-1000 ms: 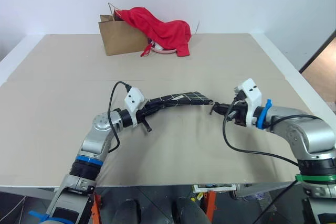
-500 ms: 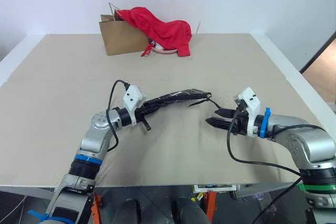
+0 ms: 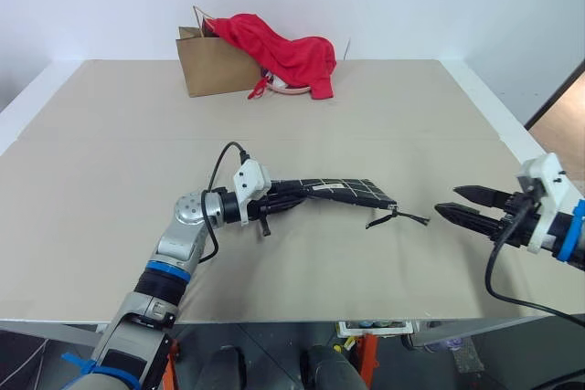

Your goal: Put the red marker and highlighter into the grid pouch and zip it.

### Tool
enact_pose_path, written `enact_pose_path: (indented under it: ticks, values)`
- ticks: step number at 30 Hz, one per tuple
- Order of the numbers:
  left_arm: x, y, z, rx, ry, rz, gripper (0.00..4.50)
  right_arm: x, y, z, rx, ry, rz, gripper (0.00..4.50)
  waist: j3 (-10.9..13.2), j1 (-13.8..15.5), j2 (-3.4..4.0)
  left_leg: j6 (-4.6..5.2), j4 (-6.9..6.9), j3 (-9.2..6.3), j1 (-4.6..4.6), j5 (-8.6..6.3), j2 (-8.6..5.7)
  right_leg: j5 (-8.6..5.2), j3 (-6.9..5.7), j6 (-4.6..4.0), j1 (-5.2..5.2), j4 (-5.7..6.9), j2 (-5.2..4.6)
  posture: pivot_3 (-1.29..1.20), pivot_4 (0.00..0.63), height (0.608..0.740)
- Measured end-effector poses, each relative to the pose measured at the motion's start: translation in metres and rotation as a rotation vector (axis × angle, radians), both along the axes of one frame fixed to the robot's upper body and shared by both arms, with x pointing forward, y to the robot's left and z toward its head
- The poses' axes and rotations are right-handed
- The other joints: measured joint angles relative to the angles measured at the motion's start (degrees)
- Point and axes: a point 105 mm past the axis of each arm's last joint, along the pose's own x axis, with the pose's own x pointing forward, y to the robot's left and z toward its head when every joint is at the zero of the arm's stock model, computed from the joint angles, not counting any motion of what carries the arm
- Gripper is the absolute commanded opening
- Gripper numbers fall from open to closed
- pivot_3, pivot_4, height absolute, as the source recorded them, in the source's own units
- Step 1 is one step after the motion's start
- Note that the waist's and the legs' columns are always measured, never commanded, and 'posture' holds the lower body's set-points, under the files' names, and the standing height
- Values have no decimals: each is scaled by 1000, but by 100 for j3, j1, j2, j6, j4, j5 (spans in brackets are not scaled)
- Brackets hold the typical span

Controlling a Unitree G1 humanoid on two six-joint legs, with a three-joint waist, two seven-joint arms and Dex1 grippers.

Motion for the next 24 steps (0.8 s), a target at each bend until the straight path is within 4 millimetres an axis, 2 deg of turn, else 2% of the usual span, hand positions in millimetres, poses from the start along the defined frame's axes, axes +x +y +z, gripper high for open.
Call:
enact_pose_path:
  ticks: [3, 6, 10, 11, 12, 15, 16, 17, 18, 22, 24]
  values:
    - [1, 4, 1, -22, 18, 34, 3619, -8, -8, 4, 34, -27, -21, 3269, 0, 1, 0, 0, 0, 1, -1, 0, 1, -1, 2, 1, 0, 0, -1, 0, 150, 740]
    - [4, 12, 12, -116, 85, 101, 3619, -8, -9, 6, 36, -35, -28, 3269, 0, -8, 0, 0, 1, 0, 0, 0, 5, 1, 1, 0, 0, 1, 1, 0, 150, 740]
    - [6, 35, 34, -258, 183, 201, 3619, -7, -8, 6, 37, -48, -25, 3269, -1, -9, 2, 0, 1, -3, 9, 0, 6, 2, -2, -2, 6, 4, 2, 0, 150, 740]
    - [4, 46, 35, -285, 235, 235, 3619, -6, -6, 6, 37, -50, -19, 3269, -1, -19, 2, 0, 1, -1, 10, 0, 8, 1, -1, -2, 5, 4, 3, 0, 150, 740]
    - [-3, 66, 32, -303, 308, 286, 3619, -5, -6, 4, 40, -44, -17, 3269, -1, -60, 2, 0, -2, 0, 10, 0, 12, -1, 0, -3, 5, 4, 3, 0, 150, 740]
    - [-12, 88, 28, -320, 394, 340, 3619, -2, -7, 3, 46, -42, -21, 3269, 0, -66, 2, 0, -2, -3, 9, 0, 9, -4, -5, -4, 5, 4, 0, 0, 150, 740]
    - [-28, 104, 25, -307, 470, 349, 3619, 0, -7, 4, 49, -48, -18, 3269, 2, -97, -2, 0, -3, -1, 8, 0, 13, -5, -3, -7, 3, 3, 0, 0, 150, 740]
    - [-33, 110, 25, -302, 490, 360, 3619, 1, -8, 4, 51, -49, -23, 3269, 2, -98, -2, 0, -3, -2, 8, 0, 12, -5, -4, -7, 4, 3, -1, 0, 150, 740]
    - [-42, 125, 25, -295, 518, 405, 3619, 4, -8, 4, 55, -54, -22, 3269, 3, -108, -2, 0, -3, -1, 11, 0, 13, -6, -3, -8, 3, 3, -1, 0, 150, 740]
    - [-47, 171, 29, -333, 557, 583, 3619, 6, -5, 1, 66, -59, -20, 3269, 3, -86, -2, -1, -2, -4, 20, 0, 13, -13, -10, -28, 10, 6, -1, 0, 150, 740]
    - [-48, 187, 33, -348, 559, 639, 3619, 7, -4, 0, 73, -58, -21, 3269, 3, -74, -3, -1, -1, -3, 20, 1, 10, -17, -10, -35, 11, 5, -5, 0, 150, 740]
